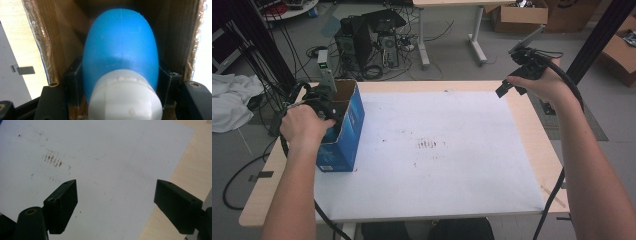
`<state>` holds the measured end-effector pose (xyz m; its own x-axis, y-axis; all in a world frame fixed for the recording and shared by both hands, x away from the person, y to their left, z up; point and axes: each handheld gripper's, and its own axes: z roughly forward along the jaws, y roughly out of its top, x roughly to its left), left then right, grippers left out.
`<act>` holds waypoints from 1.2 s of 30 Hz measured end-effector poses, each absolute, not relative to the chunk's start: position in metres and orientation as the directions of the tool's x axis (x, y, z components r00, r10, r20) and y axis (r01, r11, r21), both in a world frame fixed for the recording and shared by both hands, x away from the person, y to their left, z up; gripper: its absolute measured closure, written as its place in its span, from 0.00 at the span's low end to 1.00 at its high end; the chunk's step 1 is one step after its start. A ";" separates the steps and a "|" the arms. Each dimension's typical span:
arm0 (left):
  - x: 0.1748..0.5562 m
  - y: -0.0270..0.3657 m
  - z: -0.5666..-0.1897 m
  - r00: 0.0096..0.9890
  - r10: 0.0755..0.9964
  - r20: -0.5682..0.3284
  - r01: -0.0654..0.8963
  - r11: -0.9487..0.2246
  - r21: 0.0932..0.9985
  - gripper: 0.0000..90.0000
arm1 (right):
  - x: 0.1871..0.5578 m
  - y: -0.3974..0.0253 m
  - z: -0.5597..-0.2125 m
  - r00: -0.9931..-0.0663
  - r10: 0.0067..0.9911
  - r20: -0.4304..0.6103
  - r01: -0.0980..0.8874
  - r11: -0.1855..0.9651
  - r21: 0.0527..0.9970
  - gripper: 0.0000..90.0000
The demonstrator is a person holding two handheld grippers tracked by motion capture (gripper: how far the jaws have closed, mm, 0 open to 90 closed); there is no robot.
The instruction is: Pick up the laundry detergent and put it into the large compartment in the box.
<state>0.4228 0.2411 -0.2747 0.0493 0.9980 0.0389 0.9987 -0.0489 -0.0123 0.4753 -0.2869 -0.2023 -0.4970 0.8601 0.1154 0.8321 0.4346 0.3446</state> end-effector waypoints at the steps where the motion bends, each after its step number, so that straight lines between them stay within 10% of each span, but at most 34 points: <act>1: 0.423 0.241 -0.275 0.049 0.998 0.039 0.999 -0.049 -0.011 0.42 | 0.475 -0.287 -0.202 -0.496 0.861 0.116 0.833 0.433 0.346 0.21; 36: 0.418 0.244 -0.268 0.047 0.998 0.035 0.999 -0.046 -0.021 0.26 | 0.473 -0.285 -0.201 -0.500 0.858 0.118 0.830 0.436 0.348 0.21</act>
<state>0.4176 0.2435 -0.2676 0.0465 0.9983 0.0351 0.9987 -0.0458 -0.0209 0.4726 -0.2850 -0.2012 -0.4996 0.8582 0.1179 0.8302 0.4356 0.3478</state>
